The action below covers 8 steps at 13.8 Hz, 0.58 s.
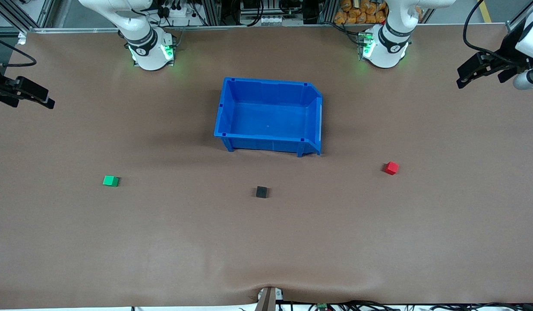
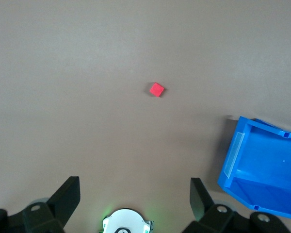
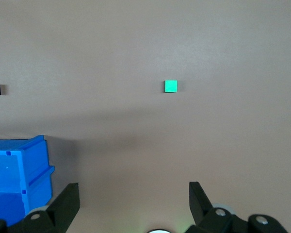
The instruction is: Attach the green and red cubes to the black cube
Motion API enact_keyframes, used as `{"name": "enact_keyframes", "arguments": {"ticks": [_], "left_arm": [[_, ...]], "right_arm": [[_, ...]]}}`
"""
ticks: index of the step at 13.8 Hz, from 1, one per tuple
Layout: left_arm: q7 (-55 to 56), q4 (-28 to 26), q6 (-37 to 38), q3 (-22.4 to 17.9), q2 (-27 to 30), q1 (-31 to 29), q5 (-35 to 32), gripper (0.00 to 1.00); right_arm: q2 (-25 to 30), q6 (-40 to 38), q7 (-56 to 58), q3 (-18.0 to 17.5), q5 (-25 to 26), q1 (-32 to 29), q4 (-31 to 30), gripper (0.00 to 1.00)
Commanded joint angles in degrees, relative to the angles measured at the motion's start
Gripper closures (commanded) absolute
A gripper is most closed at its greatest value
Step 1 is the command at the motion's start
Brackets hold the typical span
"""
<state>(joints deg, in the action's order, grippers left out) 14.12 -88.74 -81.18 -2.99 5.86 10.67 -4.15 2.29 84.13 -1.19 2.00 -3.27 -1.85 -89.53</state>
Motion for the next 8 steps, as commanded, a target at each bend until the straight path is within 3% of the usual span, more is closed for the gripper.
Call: {"name": "enact_keyframes", "arguments": {"ticks": [1, 8], "left_arm": [[-1.11, 1.29, 0.68, -0.09, -0.67, -0.04, 0.11, 0.0], [-0.76, 1.29, 0.68, -0.35, -2.08, -0.12, 0.2, 0.0]], "right_arm": [[-0.1, 0.94, 0.83, -0.86, 0.9, -1.13, 0.75, 0.0], [-0.18, 1.65, 0.84, -0.68, 0.63, -0.96, 0.76, 0.0]]}}
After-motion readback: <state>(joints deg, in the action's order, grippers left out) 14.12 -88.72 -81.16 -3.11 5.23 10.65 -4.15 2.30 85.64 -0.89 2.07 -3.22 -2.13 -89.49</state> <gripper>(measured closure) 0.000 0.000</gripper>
